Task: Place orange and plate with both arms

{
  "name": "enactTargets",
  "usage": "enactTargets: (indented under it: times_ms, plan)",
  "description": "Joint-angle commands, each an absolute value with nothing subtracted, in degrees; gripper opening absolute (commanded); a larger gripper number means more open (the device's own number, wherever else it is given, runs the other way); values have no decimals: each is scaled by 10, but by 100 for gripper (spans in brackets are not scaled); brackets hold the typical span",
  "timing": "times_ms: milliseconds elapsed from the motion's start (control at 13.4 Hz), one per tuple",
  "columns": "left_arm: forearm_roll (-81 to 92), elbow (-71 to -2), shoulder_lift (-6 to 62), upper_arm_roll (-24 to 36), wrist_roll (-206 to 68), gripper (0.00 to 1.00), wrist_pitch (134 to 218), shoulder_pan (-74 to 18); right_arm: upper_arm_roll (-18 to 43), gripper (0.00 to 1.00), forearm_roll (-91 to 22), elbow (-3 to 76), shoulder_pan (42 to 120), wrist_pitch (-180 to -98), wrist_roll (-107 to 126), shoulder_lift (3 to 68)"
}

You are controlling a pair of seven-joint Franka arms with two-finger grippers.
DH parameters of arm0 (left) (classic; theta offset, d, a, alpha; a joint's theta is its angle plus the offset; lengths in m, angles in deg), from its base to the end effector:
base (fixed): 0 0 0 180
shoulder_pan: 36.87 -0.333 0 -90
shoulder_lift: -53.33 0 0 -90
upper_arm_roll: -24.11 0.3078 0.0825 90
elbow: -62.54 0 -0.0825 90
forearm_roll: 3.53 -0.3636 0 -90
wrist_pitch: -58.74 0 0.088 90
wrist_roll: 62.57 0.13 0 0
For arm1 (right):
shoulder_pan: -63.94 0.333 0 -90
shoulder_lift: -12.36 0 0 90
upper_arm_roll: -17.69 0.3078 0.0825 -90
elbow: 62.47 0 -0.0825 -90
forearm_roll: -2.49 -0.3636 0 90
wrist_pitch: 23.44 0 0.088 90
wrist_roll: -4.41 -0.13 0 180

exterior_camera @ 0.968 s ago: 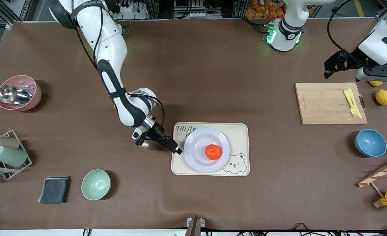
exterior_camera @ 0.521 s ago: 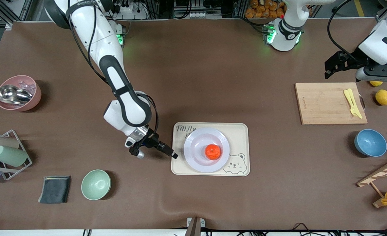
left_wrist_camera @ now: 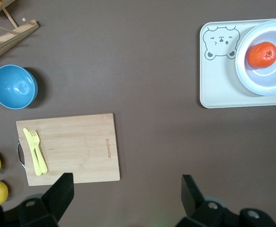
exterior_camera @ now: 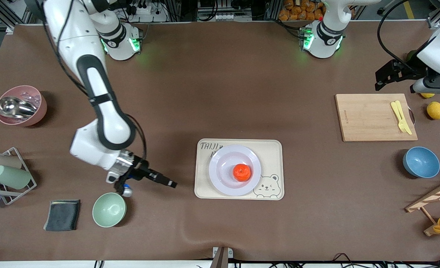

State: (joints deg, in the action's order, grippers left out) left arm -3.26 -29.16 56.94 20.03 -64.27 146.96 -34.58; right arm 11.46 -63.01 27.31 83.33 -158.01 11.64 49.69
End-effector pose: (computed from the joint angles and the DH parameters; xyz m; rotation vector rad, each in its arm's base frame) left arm 0.5086 -0.0586 0.6101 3.1386 -0.1280 0.0033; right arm 0.6789 0.1995 0.2714 -2.3000 0.4706 -0.1105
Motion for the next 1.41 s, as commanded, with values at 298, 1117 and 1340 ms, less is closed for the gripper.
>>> enactTargets:
  times_ms: [298, 1117, 1340]
  plan:
    - [-43, -286, 570, 196, -641, 100, 1461, -348, 68, 76, -379, 292, 756, -1395, 74, 378]
    - [-44, -285, 570, 193, -643, 100, 1461, -347, 96, 100, -75, 295, 627, -1170, 197, 191]
    - [-44, -286, 569, 193, -641, 100, 1461, -348, 142, 100, -40, 297, 581, -1128, 153, 130]
